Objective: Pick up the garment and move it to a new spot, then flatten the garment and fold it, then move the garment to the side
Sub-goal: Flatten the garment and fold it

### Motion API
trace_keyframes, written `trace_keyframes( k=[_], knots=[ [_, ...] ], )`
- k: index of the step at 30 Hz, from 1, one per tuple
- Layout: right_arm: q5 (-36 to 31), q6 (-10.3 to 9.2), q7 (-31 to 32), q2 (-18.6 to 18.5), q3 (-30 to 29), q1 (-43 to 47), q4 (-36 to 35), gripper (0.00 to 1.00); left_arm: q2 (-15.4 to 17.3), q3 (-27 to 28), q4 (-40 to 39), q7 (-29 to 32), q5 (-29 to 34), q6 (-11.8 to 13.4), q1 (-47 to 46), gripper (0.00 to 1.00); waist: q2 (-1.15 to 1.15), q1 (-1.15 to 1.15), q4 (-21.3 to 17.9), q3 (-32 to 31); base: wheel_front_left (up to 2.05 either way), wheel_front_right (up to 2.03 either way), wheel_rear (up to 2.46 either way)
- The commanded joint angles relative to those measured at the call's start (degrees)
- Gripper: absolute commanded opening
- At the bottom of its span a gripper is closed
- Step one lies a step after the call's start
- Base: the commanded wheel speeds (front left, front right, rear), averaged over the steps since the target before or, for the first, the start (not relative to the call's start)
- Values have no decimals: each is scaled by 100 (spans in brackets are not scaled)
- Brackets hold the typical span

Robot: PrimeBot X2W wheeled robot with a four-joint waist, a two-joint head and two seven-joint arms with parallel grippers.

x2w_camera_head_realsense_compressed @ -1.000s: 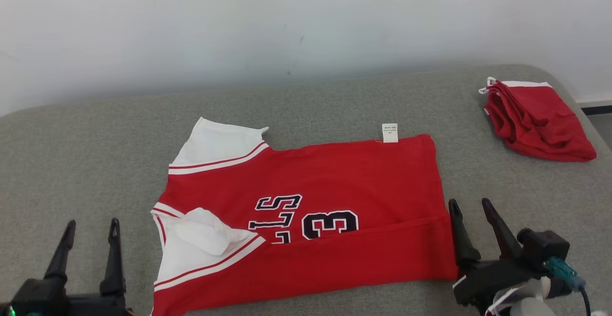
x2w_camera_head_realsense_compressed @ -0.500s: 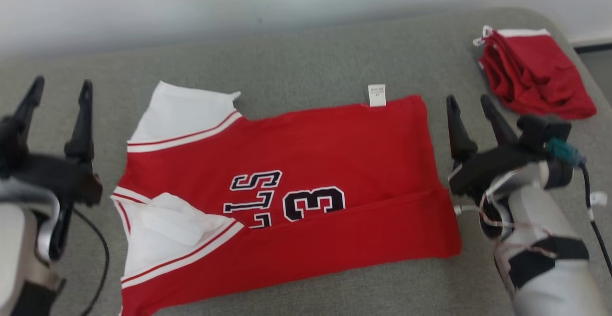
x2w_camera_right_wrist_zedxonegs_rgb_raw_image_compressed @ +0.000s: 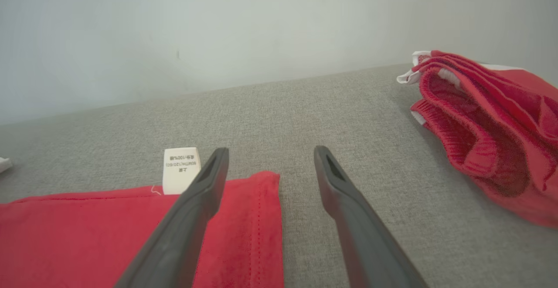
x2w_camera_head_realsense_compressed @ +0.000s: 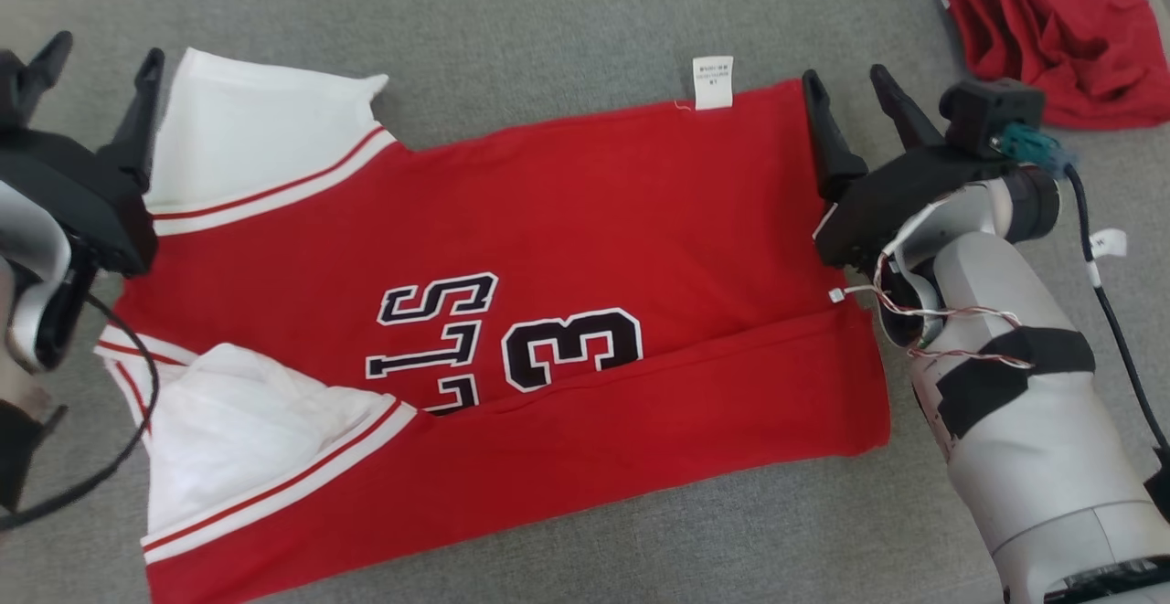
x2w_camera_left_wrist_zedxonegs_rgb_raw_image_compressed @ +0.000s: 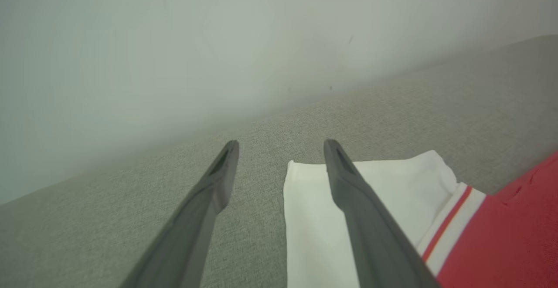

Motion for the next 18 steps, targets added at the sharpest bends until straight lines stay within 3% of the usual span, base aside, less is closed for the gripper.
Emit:
trace_keyframes(
  k=[1, 10, 18],
  knots=[
    [19, -16, 44, 58, 95, -125, 80, 100, 113, -129, 144, 71, -42, 11, -192, 100, -2, -2, -179, 296, 0, 0, 0],
    [245, -16, 105, 142, 643, -601, 449, 100, 347, -761, 875, 319, -555, 10, -800, 100, -2, -2, -453, 562, 0, 0, 0],
    [452, -16, 49, 202, 962, -793, 646, 100, 359, -1188, 1219, 259, -830, 10, -1082, 100, -2, -2, -492, 660, 0, 0, 0]
  ],
)
